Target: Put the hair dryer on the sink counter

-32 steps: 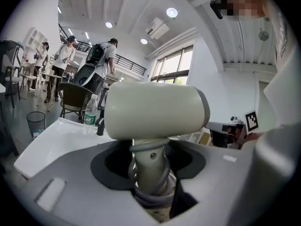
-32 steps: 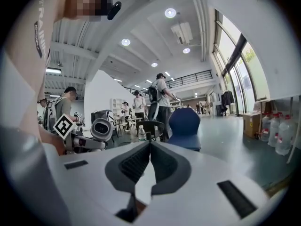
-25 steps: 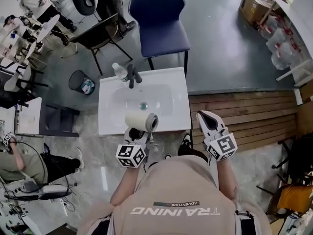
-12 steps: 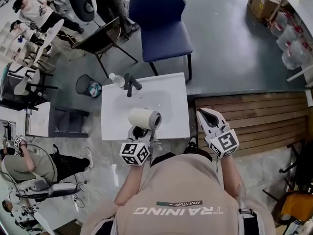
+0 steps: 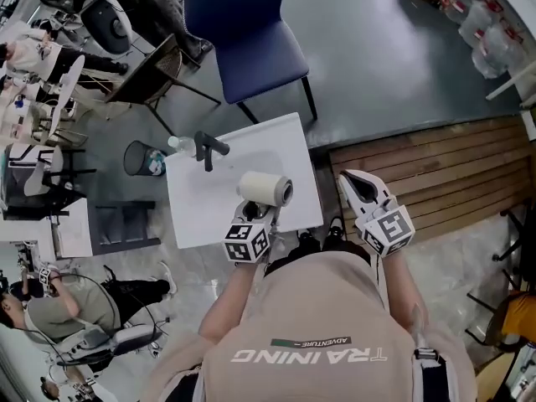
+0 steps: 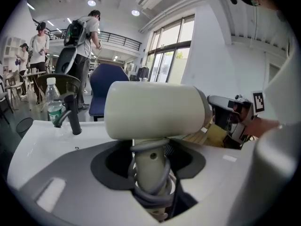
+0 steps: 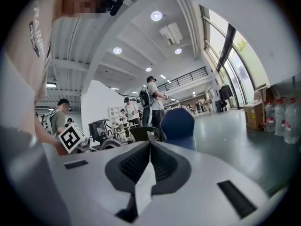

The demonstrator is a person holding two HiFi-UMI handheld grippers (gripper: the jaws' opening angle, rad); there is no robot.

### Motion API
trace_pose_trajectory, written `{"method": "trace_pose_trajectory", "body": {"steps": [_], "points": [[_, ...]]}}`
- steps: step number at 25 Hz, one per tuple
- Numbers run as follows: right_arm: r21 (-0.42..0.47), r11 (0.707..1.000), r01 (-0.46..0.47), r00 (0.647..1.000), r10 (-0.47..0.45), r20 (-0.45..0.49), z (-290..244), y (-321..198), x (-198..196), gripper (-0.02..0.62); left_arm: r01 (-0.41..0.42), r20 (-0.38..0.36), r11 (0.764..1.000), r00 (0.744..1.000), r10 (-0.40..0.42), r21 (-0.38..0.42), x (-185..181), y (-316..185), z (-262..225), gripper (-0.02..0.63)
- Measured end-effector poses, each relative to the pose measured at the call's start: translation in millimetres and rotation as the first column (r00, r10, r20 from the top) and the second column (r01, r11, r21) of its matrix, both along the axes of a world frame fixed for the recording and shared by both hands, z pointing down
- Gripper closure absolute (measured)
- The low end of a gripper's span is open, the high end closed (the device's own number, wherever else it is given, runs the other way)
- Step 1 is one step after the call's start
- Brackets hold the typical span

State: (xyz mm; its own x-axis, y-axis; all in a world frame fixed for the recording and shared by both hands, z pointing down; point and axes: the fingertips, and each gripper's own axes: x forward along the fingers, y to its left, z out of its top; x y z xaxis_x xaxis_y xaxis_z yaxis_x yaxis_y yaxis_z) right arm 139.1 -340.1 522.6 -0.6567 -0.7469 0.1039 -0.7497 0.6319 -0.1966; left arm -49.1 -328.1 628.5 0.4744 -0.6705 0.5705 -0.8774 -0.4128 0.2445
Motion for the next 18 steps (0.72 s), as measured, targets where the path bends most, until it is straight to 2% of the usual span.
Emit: {"method": "trace_pose_trajectory", "body": {"steps": [5,9,15,18], "points": [[-0.018,0.999,-0.045,0.999,0.045,0.012,5,5,5,0.588,-0.086,0.081,0.991,0.992,0.094,-0.102,17,-14,40,0.391],[-0.021,0.997,-0.078,0.997,0.079,0.020,9,4,11,0.588,-0.153,0.140,0.971,0.974,0.180,-0.185,32,-22,70,0.391],[-0.036,0.993,-0.113,0.992,0.115,0.047,10,-4,19,0.588,-0.159,0.155,0.929,0.963,0.220,-0.335,44,-26,115,0.391],[-0.054,0.989,-0.138,0.987,0.142,0.074,12,-8,25,0.588,-0.164,0.189,0.911,0.950,0.250,-0.379,43,-27,133,0.391]]}}
